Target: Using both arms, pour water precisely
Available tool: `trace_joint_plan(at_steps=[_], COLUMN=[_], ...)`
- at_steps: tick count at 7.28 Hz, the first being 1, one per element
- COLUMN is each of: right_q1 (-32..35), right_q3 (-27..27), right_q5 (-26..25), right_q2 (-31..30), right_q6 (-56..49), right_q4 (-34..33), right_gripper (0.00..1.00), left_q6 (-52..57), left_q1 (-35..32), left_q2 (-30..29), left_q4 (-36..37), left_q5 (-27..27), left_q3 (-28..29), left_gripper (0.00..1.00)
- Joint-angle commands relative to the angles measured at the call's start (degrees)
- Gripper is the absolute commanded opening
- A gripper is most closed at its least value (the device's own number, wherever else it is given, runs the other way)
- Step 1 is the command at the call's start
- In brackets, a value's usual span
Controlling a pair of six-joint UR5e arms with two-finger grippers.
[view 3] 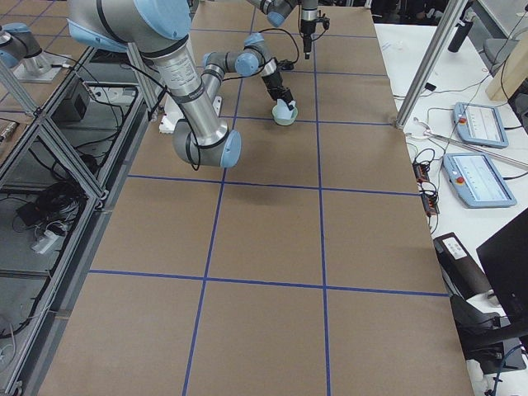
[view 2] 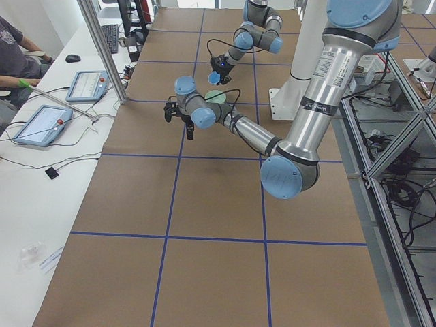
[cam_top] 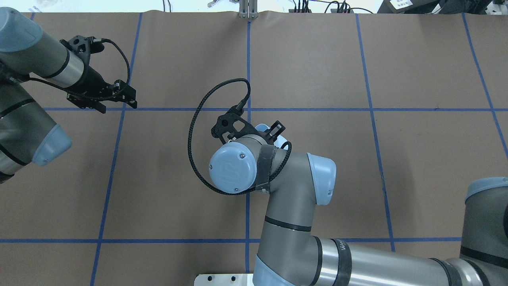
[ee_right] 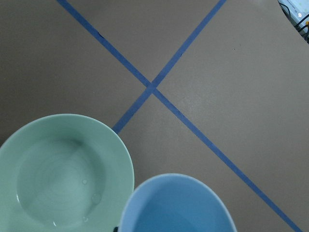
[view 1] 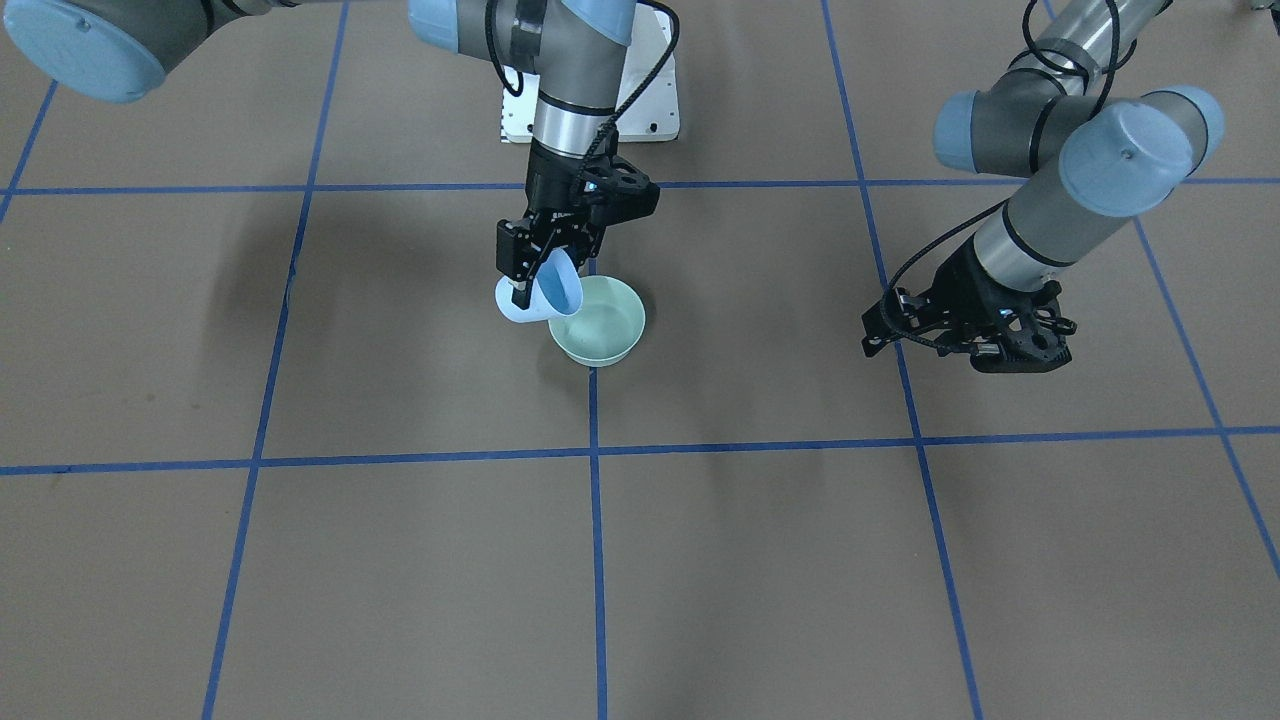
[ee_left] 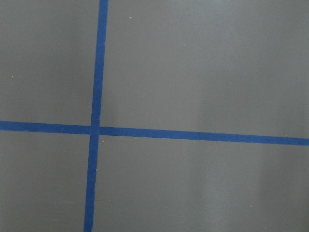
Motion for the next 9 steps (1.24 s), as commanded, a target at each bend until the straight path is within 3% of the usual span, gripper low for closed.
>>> trace_joint_plan(at_steps=[1, 6, 9], right_q1=[-0.4, -3.5, -4.4], right_q3=[-1.8, -3.6, -8.9], right_q5=[-2.6, -11.7, -13.7], right_q2=[2.8, 4.6, 9.5], right_q6=[-4.2, -9.2, -9.2], right_q4=[-6.9, -15.3, -19.8], right_gripper=[0.17, 0.15, 0.14], left_q6=[0.1, 0.0, 0.0], left_q1=[0.0, -0.4, -1.4], left_q2=[0.0, 0.7, 0.9], left_q4=[0.0, 0.0, 0.0], left_q5=[0.0, 0.0, -0.1], left_q3=[0.1, 0.1, 0.2], left_gripper=[1.00, 1.00, 1.00])
